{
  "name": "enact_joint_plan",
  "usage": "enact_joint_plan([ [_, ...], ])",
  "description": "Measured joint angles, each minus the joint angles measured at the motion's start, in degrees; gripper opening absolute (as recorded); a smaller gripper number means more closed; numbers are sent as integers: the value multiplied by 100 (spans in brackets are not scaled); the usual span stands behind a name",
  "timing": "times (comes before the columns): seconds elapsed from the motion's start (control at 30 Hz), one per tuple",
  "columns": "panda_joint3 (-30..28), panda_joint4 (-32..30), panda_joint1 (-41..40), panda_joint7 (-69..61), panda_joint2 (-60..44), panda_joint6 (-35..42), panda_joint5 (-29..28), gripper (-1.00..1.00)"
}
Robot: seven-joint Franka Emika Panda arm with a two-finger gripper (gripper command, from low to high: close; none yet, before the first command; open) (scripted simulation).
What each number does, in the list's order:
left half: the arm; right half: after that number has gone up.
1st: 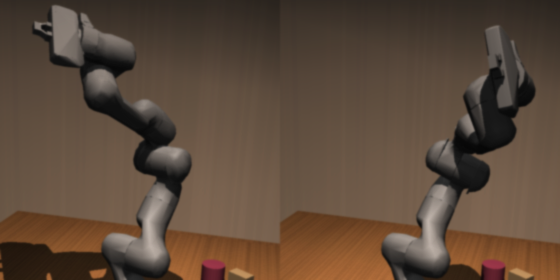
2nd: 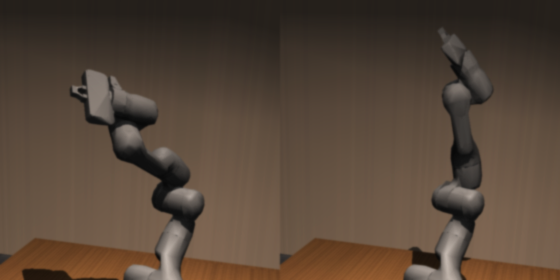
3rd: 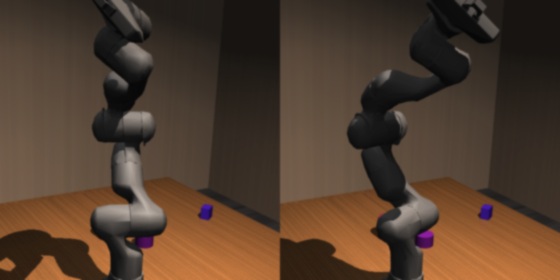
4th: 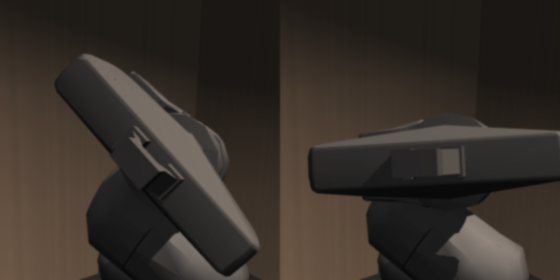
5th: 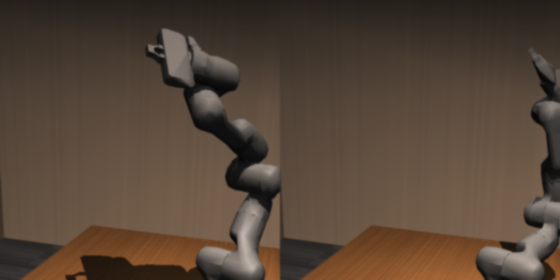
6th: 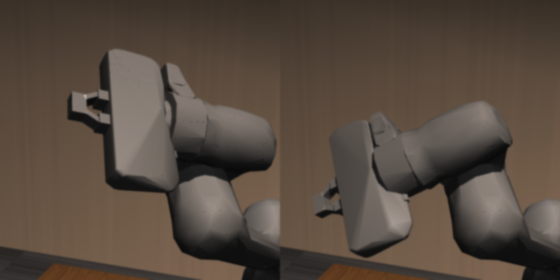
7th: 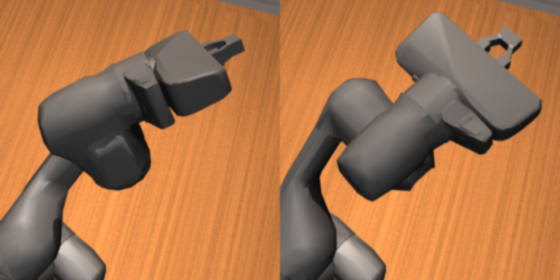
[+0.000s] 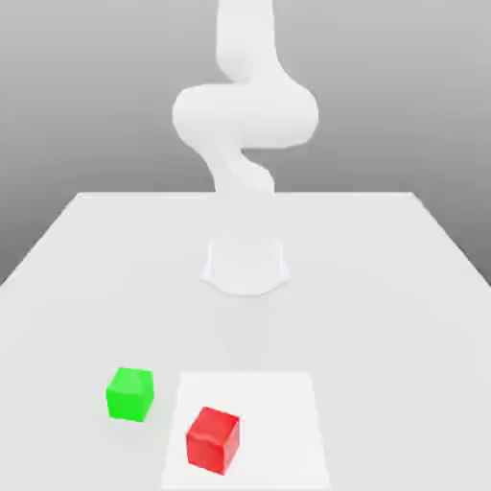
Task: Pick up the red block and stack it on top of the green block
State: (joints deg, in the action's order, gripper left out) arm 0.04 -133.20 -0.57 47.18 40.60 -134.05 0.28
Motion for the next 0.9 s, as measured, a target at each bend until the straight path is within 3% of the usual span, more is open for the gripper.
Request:
enact_joint_plan([
  [0.73,-40,-1249,-382,1368,-4605,-1996,5,0],
  [0.9,-55,-1234,-384,1460,-5643,-2741,16,0],
])
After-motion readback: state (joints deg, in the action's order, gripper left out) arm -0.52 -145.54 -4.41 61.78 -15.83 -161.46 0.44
